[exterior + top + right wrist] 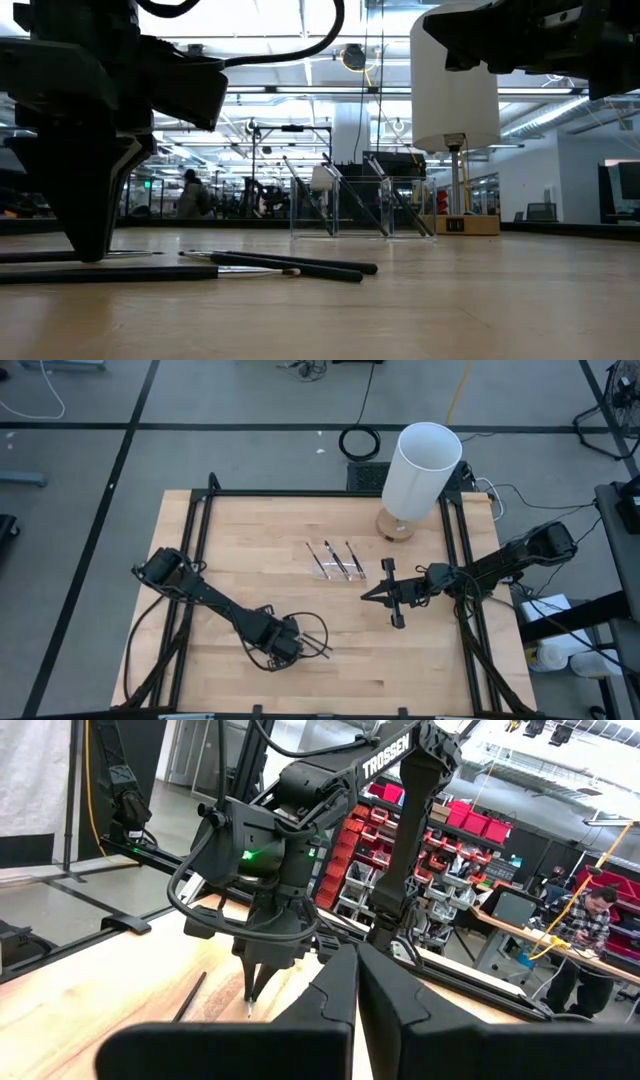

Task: Put items in baskets/containers
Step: Put the black eyeshadow brush into the left section of the transparent organizer

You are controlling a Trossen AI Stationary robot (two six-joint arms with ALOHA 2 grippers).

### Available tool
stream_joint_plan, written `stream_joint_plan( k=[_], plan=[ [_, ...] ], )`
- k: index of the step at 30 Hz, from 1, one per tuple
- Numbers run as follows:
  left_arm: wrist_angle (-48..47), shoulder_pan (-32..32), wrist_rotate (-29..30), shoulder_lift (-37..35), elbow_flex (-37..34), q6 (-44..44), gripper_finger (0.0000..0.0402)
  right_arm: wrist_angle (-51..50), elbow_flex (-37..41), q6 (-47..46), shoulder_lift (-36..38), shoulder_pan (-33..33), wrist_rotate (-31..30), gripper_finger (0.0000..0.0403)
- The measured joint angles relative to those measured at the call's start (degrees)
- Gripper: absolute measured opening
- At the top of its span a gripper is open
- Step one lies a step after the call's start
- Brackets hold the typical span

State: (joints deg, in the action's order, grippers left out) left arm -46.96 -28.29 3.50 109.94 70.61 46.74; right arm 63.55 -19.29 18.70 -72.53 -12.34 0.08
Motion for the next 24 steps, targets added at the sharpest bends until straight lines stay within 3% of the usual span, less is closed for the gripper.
stream_joint_plan(
  k=[8,15,20,24],
  plan=[
    [0.00,0.04,-0.49,-0.07,0.04,-0.78,0.0023,-0.02,0.00,-0.01,-0.02,0.00,0.00,0.0000],
    [-0.15,0.11,-0.19,-2.40,0.11,-1.19,0.0007,-0.18,0.00,-0.01,0.00,0.00,0.00,0.0000],
    [-1.34,0.15,2.97,-7.11,0.11,-0.18,0.0021,-0.22,0.00,0.00,-0.02,0.00,0.00,0.0000],
    [-1.66,0.15,6.44,-11.12,0.11,-0.10,0.0009,-0.22,0.00,0.00,0.00,0.00,0.00,0.0000]
  ],
)
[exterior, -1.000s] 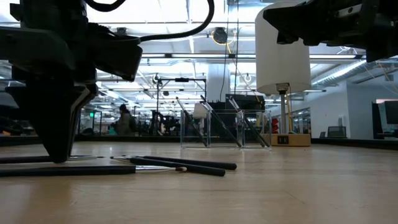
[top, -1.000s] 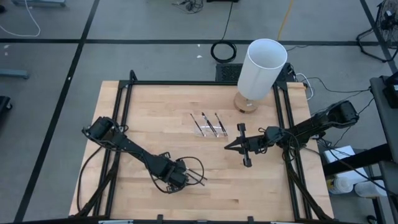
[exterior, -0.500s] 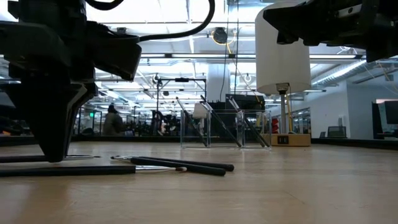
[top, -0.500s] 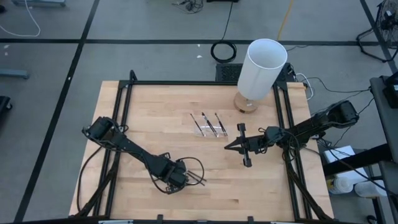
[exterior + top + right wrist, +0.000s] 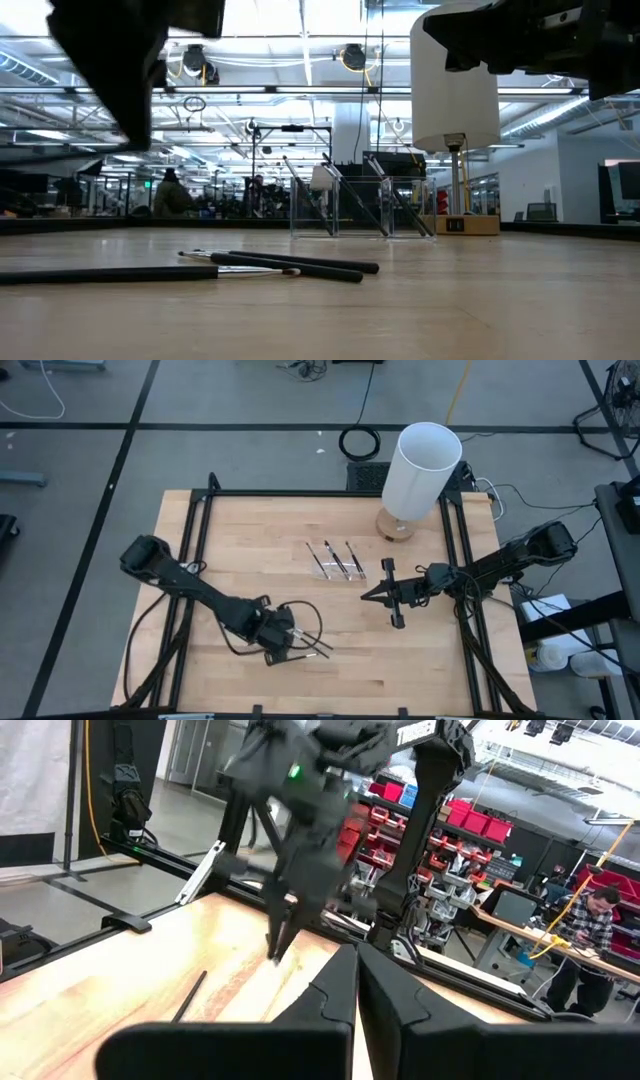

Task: Put items in baskets/containers
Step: Put the black eyeshadow brush into the left section of the transparent organizer

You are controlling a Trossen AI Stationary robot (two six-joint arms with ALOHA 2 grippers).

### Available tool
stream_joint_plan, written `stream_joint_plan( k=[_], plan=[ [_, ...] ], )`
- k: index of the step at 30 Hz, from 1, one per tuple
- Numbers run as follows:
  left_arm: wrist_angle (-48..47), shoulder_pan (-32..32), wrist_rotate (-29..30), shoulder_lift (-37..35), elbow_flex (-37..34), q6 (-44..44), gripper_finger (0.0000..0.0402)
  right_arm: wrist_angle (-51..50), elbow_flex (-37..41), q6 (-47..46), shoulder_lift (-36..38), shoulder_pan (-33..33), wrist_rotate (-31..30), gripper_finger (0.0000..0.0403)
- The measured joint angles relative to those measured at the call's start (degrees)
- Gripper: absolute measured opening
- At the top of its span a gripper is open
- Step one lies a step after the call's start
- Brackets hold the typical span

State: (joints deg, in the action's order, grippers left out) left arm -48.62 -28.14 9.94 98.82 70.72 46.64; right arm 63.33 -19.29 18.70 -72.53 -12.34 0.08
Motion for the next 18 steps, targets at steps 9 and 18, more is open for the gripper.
stream_joint_plan(
  k=[9,18],
  plan=[
    [4.71,0.00,9.23,-7.54,0.01,-5.57,0.0023,0.00,0.00,-0.02,-0.01,0.00,0.00,0.0000],
    [21.98,0.77,16.43,-12.11,0.02,-22.34,0.0019,-0.40,0.00,-0.02,0.00,0.00,0.00,0.0000]
  ],
)
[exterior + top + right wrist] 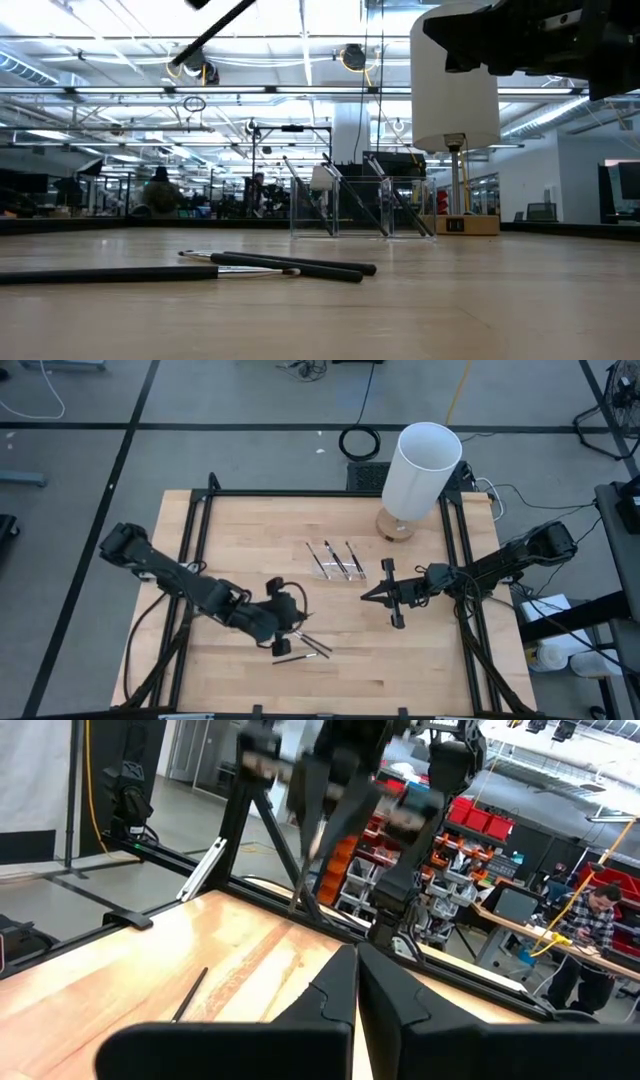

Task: Put items in baskets/containers
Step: Put the black eyeshadow brush into the left section of the transparent organizer

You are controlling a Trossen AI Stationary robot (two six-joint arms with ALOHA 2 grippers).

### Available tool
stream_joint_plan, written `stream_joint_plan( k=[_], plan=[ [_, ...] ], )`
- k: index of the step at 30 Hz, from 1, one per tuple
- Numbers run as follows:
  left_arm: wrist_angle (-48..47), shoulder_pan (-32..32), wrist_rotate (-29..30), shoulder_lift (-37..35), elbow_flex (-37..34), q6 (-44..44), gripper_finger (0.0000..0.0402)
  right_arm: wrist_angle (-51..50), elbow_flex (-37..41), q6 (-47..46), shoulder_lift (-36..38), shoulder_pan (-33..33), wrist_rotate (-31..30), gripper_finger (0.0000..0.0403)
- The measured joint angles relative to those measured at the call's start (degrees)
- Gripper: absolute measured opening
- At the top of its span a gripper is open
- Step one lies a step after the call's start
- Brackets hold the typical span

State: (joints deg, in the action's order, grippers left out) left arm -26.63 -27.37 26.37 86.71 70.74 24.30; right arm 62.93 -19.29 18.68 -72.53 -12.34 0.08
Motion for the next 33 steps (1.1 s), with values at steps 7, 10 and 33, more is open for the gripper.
stream_joint_plan(
  k=[7,10,33],
  plan=[
    [10.90,1.80,0.91,-3.40,0.00,-10.90,0.0007,-1.05,0.00,0.00,-0.02,0.00,0.01,0.0000],
    [12.65,3.00,2.98,-4.88,0.02,-14.59,0.0011,-1.11,0.00,0.00,0.00,0.00,0.02,0.0000],
    [23.81,29.25,-15.77,-8.08,-0.22,-31.19,0.0006,-3.11,0.00,-1.16,-0.01,0.00,0.02,0.0000]
  ],
)
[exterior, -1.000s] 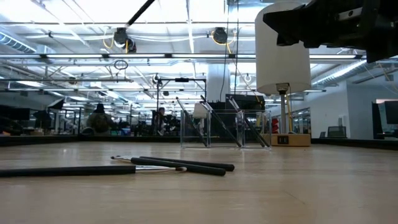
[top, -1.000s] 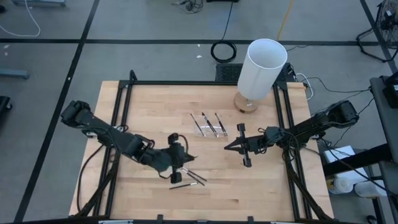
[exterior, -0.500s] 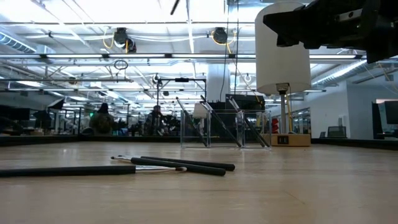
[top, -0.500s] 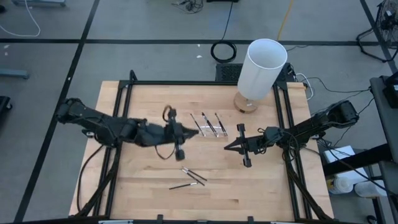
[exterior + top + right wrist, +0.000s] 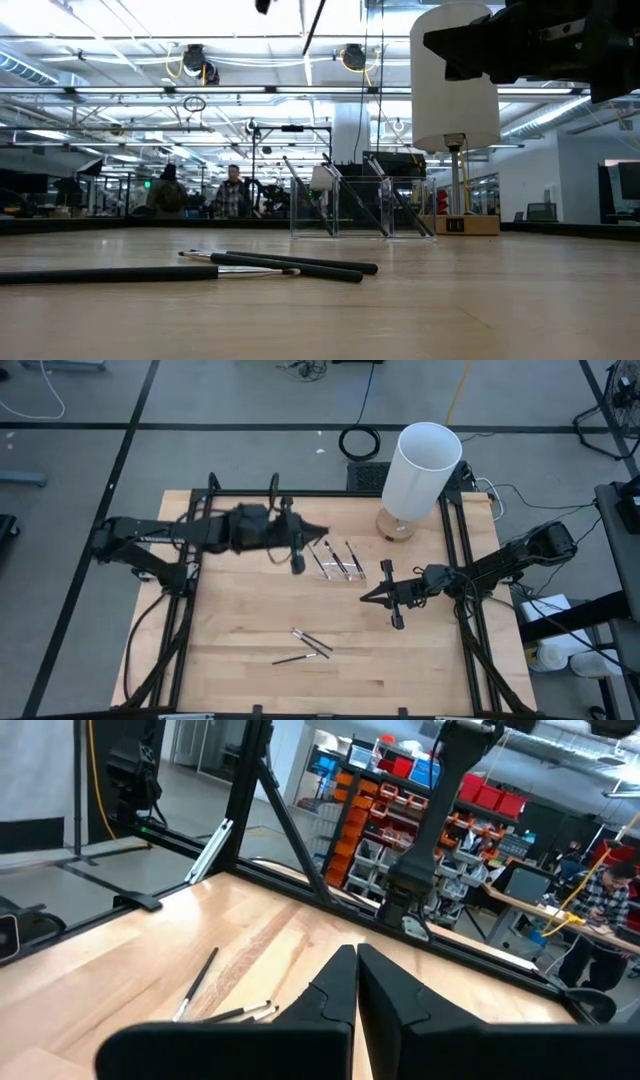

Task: Put items in baskets/containers
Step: Put the black eyeshadow brush into the left section of the transparent organizer

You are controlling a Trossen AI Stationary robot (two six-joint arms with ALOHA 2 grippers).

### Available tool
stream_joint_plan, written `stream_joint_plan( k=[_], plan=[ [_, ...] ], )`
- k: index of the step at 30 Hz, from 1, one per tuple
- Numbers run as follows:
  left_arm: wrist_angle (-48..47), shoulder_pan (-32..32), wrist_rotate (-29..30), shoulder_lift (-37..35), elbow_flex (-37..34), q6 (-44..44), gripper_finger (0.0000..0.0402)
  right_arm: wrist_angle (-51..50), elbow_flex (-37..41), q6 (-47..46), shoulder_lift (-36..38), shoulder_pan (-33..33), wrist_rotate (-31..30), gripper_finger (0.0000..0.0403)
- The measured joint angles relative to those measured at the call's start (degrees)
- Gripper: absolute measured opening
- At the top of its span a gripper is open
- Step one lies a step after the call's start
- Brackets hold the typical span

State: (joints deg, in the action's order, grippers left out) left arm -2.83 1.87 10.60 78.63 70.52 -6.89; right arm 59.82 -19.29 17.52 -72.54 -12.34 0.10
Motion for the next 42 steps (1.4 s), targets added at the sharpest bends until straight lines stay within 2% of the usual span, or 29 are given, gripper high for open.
stream_joint_plan(
  k=[5,11,16,23,29,35,42],
  plan=[
    [10.30,6.60,-10.55,0.08,-6.06,0.57,0.0021,0.06,0.00,-1.90,0.01,-0.02,0.00,0.0000],
    [29.21,13.39,-21.14,0.11,-16.60,5.32,0.0006,-0.09,0.00,-3.37,0.01,-0.02,0.00,0.0000],
    [37.20,15.69,-26.85,0.14,-23.93,7.63,0.0021,-0.16,0.00,-3.39,0.01,-0.02,0.00,0.0000],
    [48.80,15.14,-27.27,0.13,-32.28,8.56,0.0006,0.37,0.02,-2.06,0.00,0.00,-1.90,0.0000],
    [57.63,14.02,-26.04,0.09,-38.50,8.71,0.0023,2.70,0.02,-0.23,-0.01,0.00,-3.23,0.0000],
    [60.75,12.10,-23.89,2.89,-39.15,8.60,0.0006,3.78,0.02,1.65,0.01,0.00,-3.28,0.0000],
    [66.05,10.73,-23.45,9.77,-39.06,7.87,0.0026,4.95,0.02,2.73,0.00,0.13,-3.31,0.0000]
  ],
)
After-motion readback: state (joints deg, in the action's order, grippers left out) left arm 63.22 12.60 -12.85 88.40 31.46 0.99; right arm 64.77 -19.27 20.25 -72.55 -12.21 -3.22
